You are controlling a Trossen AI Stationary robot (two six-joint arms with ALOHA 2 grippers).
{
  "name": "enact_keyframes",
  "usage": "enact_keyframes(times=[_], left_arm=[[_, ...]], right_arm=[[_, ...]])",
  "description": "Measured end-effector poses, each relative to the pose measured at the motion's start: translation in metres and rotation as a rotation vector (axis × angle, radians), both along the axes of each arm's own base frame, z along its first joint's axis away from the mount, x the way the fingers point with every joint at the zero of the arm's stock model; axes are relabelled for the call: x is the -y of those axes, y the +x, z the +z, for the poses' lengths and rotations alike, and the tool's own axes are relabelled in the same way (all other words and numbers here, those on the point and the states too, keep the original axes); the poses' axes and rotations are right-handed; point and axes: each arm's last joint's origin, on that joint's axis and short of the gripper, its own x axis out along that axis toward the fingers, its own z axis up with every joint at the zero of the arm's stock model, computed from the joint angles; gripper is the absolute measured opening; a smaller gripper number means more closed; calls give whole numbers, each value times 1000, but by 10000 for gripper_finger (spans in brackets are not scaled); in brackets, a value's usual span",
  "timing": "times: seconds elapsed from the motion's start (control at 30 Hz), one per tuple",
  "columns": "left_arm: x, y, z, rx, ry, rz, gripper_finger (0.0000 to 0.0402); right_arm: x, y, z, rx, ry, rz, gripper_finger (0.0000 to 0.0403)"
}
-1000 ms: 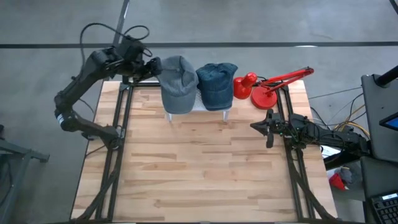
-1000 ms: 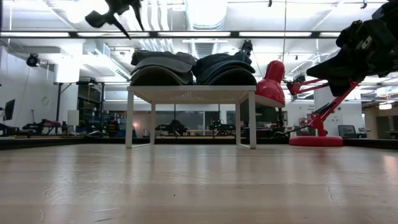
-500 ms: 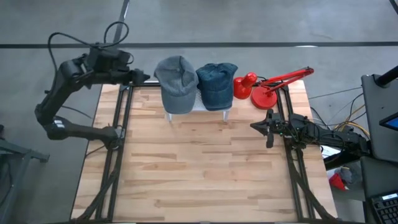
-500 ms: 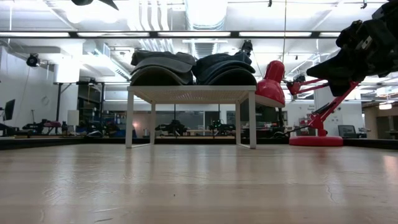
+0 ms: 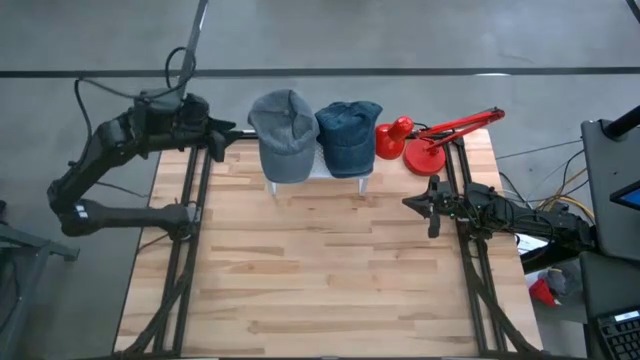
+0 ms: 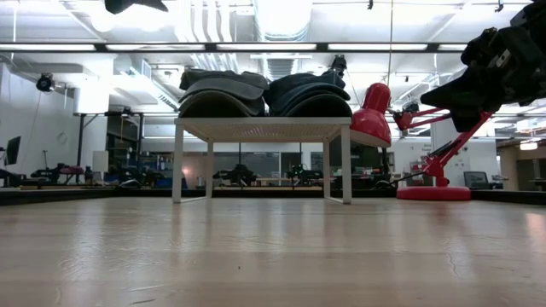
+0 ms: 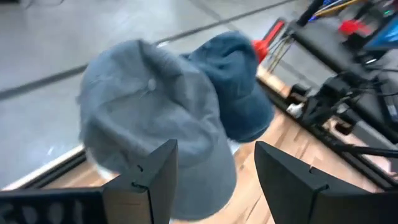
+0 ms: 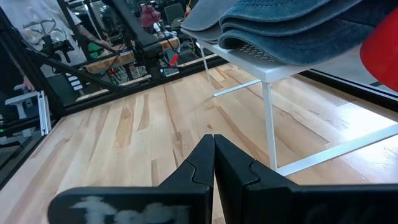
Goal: Pick & Place hat
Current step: Return to Home Position
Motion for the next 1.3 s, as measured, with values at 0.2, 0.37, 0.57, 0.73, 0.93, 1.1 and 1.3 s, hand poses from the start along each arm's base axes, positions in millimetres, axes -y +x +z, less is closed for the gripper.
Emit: enact_keyframes(times=[0.2, 0.37, 0.57, 0.73, 0.93, 1.1, 1.3], left_arm=[[7, -7, -33, 67, 15, -83, 204], [9, -9, -65, 118, 3, -103, 204], [14, -11, -91, 246, 59, -172, 204], [18, -13, -109, 304, 83, -197, 204], [24, -17, -127, 413, 152, -231, 204], [28, -21, -147, 446, 163, -248, 204], [31, -28, -167, 520, 191, -251, 204]], right_arm=[[0, 0, 0, 0, 0, 0, 8], [0, 0, 0, 0, 0, 0, 8], [0, 0, 0, 0, 0, 0, 8], [0, 0, 0, -1, 0, 0, 8], [0, 0, 0, -1, 0, 0, 9], [0, 0, 0, 0, 0, 0, 8], [0, 0, 0, 0, 0, 0, 8]])
